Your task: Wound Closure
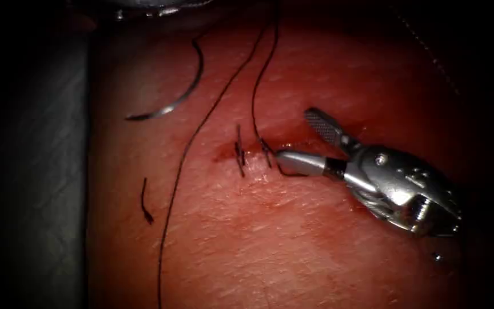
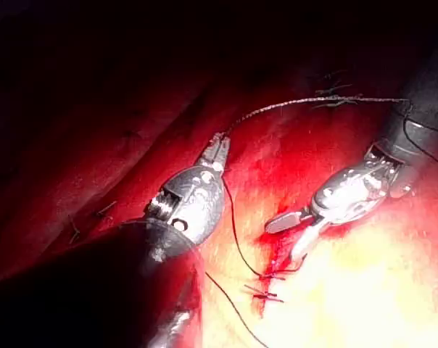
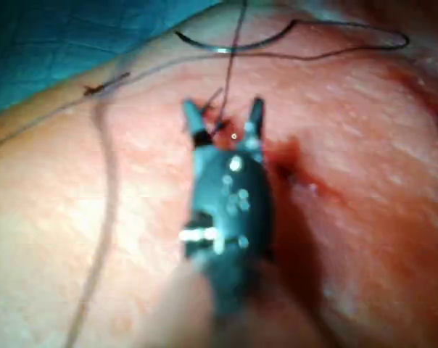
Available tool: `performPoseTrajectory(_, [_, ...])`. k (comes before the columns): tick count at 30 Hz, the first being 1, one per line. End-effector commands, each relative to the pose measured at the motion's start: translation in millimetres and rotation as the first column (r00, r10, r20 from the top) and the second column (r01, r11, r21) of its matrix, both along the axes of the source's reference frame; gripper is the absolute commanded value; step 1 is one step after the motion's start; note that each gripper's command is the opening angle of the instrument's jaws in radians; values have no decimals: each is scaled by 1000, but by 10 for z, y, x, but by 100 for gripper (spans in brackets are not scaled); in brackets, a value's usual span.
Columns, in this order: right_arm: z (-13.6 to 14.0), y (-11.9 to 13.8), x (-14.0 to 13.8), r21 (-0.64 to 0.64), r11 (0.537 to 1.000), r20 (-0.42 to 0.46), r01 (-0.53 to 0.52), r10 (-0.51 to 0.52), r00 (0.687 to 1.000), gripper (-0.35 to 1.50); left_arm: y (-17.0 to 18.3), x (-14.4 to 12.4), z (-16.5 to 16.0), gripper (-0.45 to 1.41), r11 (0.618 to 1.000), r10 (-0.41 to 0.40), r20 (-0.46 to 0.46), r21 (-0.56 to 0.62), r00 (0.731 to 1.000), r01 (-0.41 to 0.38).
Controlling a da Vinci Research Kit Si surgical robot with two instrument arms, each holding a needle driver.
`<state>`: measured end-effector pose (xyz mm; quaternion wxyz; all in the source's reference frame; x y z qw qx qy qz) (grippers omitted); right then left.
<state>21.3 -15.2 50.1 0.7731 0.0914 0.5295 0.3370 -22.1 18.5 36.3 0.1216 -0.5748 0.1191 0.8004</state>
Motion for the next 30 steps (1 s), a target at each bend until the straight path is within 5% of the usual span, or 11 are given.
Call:
performPoseTrajectory(1, [9,-5,13,8,1000,9,8,-8,1000,133,3,-6,2,-45,1000,1,2,-2,1000,-1])
performPoseTrajectory(30, [53,2,78,10,992,-18,126,-126,992,121,2,-15,-19,-45,1000,14,7,-10,1000,-14])
